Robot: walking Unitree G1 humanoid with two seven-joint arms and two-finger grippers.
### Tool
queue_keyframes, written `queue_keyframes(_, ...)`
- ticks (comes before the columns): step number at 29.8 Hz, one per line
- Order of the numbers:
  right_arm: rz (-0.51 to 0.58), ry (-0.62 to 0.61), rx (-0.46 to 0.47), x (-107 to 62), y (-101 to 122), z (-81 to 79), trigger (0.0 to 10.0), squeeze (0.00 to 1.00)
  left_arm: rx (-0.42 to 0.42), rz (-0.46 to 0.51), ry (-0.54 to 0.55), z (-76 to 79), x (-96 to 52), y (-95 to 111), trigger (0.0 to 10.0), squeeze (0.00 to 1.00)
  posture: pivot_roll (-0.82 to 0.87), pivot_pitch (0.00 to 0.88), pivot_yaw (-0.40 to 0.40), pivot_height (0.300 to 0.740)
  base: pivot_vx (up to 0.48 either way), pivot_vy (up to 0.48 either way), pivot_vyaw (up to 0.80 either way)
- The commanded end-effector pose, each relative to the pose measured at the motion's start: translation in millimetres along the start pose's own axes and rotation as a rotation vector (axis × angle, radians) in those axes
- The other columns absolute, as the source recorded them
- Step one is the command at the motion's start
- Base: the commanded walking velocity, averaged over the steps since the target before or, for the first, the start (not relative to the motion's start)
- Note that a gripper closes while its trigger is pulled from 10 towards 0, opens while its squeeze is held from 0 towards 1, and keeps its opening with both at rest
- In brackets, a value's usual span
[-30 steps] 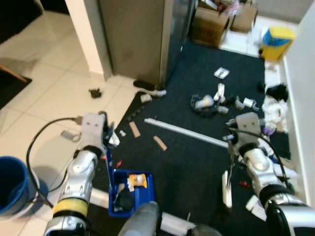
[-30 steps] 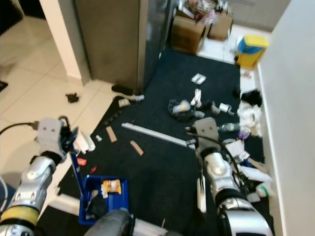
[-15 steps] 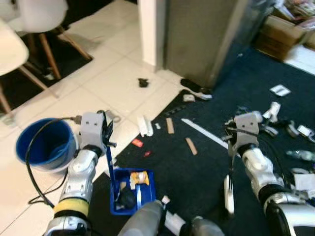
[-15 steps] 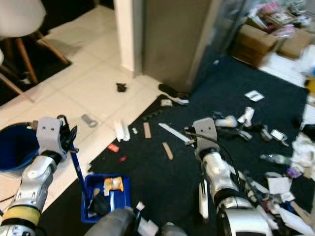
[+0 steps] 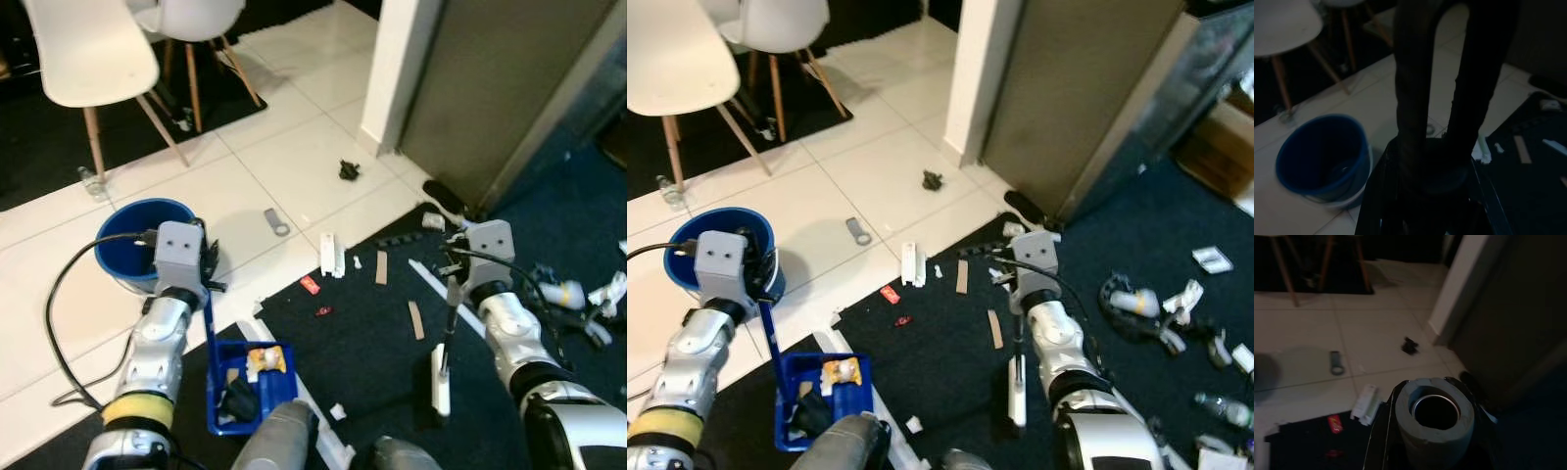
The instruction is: Sweep floor
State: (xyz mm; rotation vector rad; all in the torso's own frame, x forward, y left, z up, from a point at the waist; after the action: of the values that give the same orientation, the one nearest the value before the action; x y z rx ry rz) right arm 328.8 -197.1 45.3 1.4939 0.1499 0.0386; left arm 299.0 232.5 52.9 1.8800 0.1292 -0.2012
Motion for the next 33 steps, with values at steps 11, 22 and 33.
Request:
queue_keyframes(11, 0.01, -0.017, 0.041, 0.5, 2.8, 6.7, 10.0, 0.0, -0.03, 0.021, 0.031, -3.3, 2.3, 8.1, 10.0, 0.0, 0.21, 0.0, -0.06, 0.74, 0.0, 0.0, 0.8)
queue_keyframes(22, 0.006, -0.002, 0.048, 1.8, 3.6, 5.7, 10.0, 0.0, -0.051, 0.023, 0.046, -3.7, 3.9, 9.3, 10.0, 0.0, 0.2, 0.0, -0.076, 0.74, 0.0, 0.0, 0.8)
queue_keyframes(33, -0.001, 0.035, 0.035, 4.4, 7.2, 7.8, 10.0, 0.0, -0.087, 0.023, 0.064, 4.4, 4.7, 7.1, 10.0, 0.0, 0.18, 0.0, -0.127, 0.74, 0.0, 0.0, 0.79)
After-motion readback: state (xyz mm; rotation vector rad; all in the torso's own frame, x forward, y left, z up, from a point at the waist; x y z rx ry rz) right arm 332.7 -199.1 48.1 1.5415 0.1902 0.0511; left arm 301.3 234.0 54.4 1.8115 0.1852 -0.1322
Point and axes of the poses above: a point about 5 cm out from each wrist's last joint towards the gripper, its own x axis pointing out of the wrist towards the gripper, its own y axis along the axis of the wrist's last joint, z = x × y, the point moved 2 cm from there along x, pointing out of the wrist towards the gripper, and after that the axes turned 9 degrees about x, right-handed, at the moved point
